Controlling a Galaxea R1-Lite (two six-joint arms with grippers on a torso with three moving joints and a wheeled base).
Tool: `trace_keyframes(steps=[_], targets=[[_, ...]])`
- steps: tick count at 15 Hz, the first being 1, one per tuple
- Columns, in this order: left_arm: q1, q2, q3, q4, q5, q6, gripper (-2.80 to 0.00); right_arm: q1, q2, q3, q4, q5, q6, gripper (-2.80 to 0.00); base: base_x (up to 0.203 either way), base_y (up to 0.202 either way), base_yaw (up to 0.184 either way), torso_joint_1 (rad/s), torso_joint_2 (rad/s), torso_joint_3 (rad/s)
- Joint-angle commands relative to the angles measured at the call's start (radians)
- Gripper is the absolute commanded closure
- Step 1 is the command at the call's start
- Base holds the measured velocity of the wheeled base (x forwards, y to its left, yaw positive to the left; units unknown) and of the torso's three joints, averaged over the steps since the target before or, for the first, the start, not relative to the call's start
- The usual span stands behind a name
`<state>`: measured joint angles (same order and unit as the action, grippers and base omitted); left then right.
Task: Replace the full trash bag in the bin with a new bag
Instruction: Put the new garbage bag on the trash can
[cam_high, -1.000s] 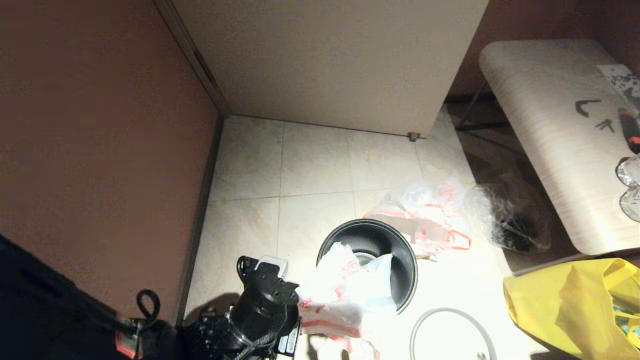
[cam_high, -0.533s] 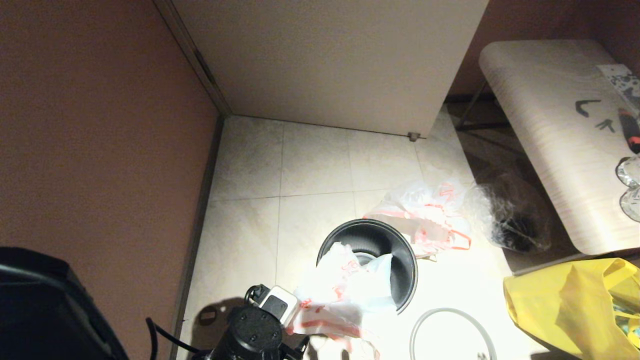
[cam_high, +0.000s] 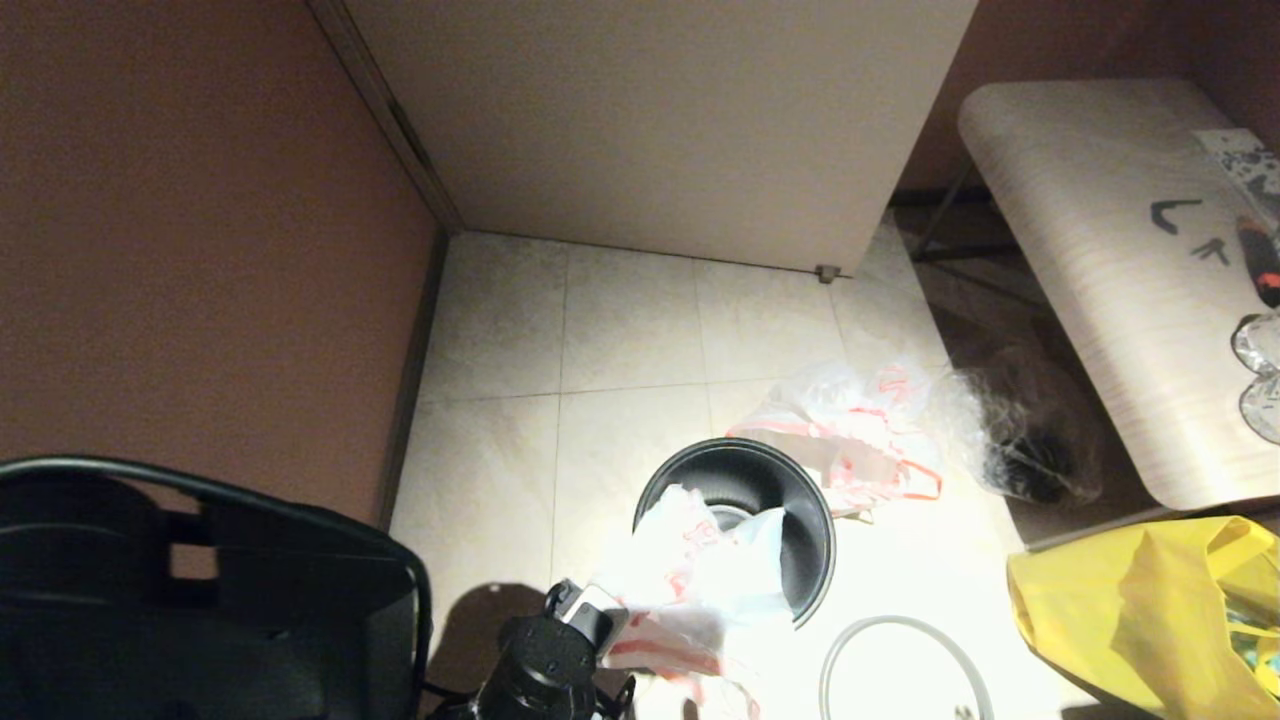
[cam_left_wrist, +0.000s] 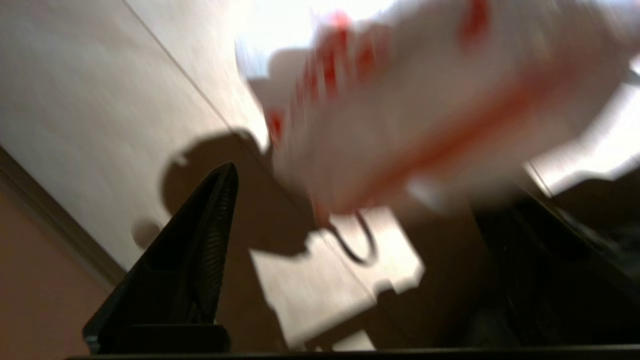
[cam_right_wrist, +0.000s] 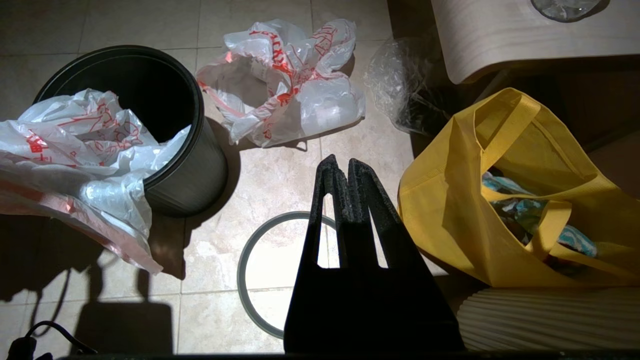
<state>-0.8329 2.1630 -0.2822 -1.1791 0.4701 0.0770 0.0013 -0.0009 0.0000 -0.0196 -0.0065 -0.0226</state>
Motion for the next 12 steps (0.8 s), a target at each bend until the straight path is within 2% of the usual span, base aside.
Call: trace_keyframes(steps=[1, 2, 3, 7, 8, 9, 12], targets=[[0.029, 0.124, -0.054, -0.095, 0.011, 0.058, -2.8, 0.0, 0.001, 0.009, 0.0, -0.001, -0.001, 0.0, 0.0, 0.0, 0.0, 0.0, 0.0, 0.0], [0.054, 0.153, -0.093, -0.14, 0.026, 0.123, 0.0, 0.0, 0.001, 0.009, 0.0, -0.001, 0.0, 0.0, 0.0, 0.0, 0.0, 0.0, 0.0, 0.0], [0.068, 0.158, -0.123, -0.158, 0.038, 0.182, 0.0, 0.0, 0.001, 0.009, 0.0, -0.001, 0.0, 0.0, 0.0, 0.0, 0.0, 0.0, 0.0, 0.0], [0.022, 0.075, -0.144, -0.144, 0.059, 0.189, 0.0, 0.0, 0.001, 0.009, 0.0, -0.001, 0.0, 0.0, 0.0, 0.0, 0.0, 0.0, 0.0, 0.0], [0.003, 0.048, -0.175, -0.092, 0.066, 0.189, 0.0, 0.0, 0.001, 0.009, 0.0, -0.001, -0.001, 0.0, 0.0, 0.0, 0.0, 0.0, 0.0, 0.0], [-0.006, 0.022, -0.231, 0.012, 0.068, 0.188, 0.0, 0.0, 0.001, 0.009, 0.0, -0.001, 0.0, 0.0, 0.0, 0.0, 0.0, 0.0, 0.0, 0.0], [-0.011, -0.008, -0.461, 0.283, 0.068, 0.16, 0.0, 0.0, 0.001, 0.009, 0.0, -0.001, -0.001, 0.0, 0.0, 0.0, 0.0, 0.0, 0.0, 0.0]])
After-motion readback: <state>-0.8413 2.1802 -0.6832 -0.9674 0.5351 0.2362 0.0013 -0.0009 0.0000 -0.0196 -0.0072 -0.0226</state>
